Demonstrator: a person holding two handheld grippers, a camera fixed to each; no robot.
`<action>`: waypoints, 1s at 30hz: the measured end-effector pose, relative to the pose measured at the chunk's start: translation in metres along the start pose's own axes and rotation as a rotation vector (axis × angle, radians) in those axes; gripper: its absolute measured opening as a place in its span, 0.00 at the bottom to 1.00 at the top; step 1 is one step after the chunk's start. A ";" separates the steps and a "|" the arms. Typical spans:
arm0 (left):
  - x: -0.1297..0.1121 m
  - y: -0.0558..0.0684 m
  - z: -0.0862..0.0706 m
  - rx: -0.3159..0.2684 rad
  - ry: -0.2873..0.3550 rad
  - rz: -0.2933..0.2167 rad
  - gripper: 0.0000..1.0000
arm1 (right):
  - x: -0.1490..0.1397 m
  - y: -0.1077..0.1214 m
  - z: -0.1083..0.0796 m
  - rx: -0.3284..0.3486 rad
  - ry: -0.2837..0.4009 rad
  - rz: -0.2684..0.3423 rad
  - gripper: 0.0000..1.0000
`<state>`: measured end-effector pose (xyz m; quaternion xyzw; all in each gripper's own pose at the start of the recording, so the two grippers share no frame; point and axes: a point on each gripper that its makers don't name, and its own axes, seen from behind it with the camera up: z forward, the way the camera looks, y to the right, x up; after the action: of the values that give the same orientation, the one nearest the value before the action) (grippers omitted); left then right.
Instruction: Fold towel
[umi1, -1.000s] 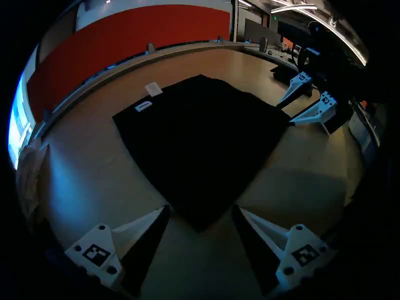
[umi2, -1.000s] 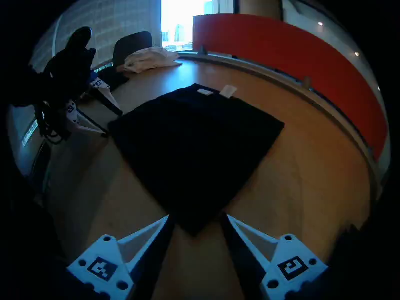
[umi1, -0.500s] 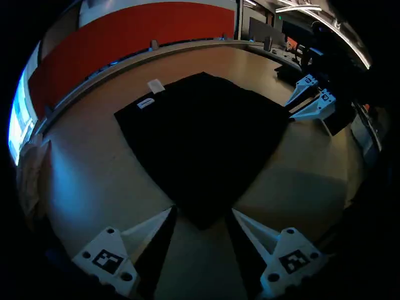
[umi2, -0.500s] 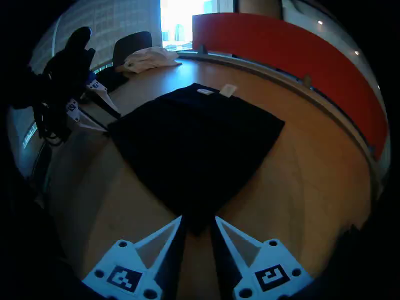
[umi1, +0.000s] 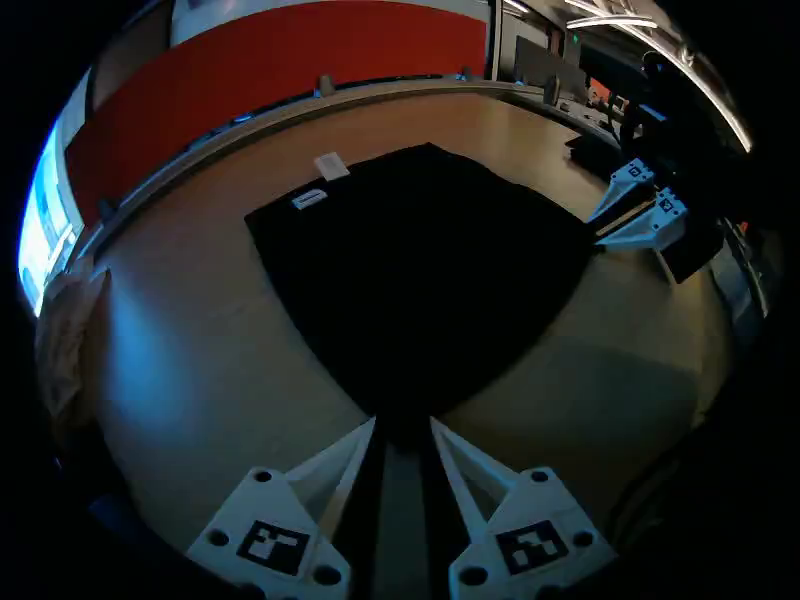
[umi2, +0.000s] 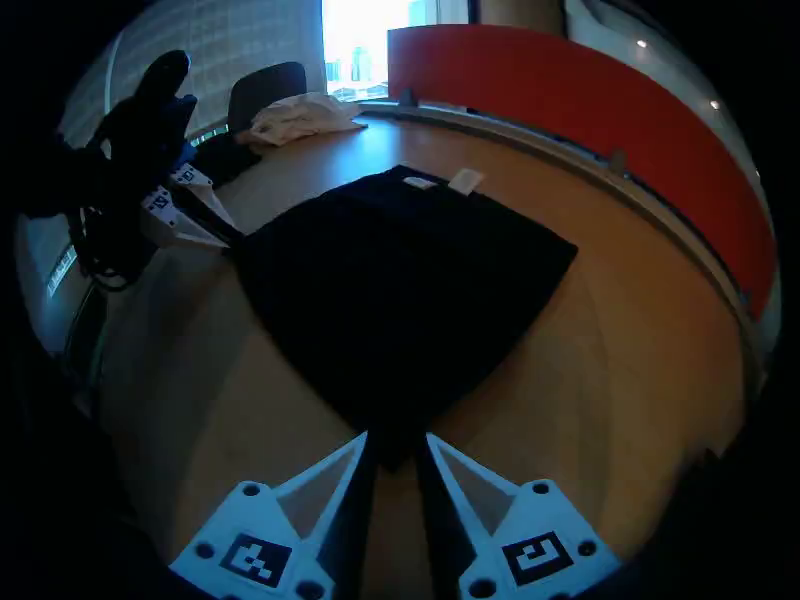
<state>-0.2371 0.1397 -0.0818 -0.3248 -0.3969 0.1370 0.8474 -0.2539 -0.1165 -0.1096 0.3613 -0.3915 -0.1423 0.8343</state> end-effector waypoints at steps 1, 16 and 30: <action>0.000 0.000 0.000 0.001 0.001 -0.001 0.20 | 0.000 -0.001 0.000 0.001 0.000 0.001 0.25; -0.001 0.012 -0.009 -0.017 0.001 -0.037 0.13 | 0.002 -0.005 -0.006 0.002 0.002 0.030 0.17; 0.017 0.015 -0.040 0.000 0.038 -0.104 0.13 | 0.032 0.000 -0.034 -0.015 0.077 0.026 0.17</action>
<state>-0.1956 0.1420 -0.1008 -0.3064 -0.3971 0.0867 0.8608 -0.2071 -0.1165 -0.1071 0.3551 -0.3625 -0.1205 0.8532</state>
